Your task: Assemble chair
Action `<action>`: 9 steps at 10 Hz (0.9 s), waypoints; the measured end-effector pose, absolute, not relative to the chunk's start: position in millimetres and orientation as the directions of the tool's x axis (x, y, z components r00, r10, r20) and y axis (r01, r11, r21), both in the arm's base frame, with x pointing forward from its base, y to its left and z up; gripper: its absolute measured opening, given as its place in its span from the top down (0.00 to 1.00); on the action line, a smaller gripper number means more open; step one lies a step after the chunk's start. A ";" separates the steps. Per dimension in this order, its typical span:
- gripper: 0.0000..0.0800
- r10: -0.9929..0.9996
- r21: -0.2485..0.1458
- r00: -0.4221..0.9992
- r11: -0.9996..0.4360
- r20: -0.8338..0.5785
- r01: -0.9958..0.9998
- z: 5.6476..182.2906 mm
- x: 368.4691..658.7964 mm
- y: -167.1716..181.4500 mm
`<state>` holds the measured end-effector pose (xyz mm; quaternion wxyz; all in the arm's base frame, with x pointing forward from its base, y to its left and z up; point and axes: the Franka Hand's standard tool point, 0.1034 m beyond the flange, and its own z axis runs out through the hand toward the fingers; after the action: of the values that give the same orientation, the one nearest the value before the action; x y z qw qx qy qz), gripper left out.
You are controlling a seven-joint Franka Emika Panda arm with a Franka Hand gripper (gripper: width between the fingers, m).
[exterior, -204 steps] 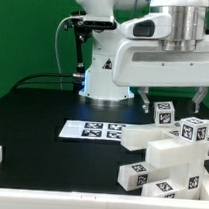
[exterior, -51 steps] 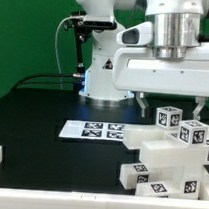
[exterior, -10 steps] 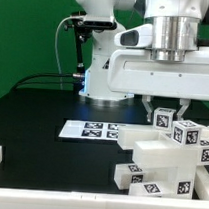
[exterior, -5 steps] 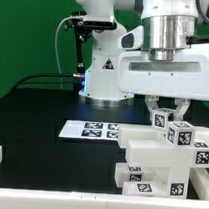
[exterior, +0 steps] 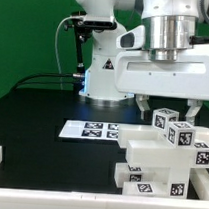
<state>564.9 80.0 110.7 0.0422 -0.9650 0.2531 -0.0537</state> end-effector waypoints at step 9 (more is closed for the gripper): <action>0.19 0.307 0.019 0.949 -0.952 0.070 0.306 114.7 565.4 78.4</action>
Offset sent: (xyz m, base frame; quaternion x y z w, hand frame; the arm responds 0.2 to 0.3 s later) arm 0.0000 0.0000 0.0000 0.0000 0.0000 -0.1938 0.9810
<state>565.4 78.4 114.7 -0.0037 -0.9872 -0.1552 -0.0362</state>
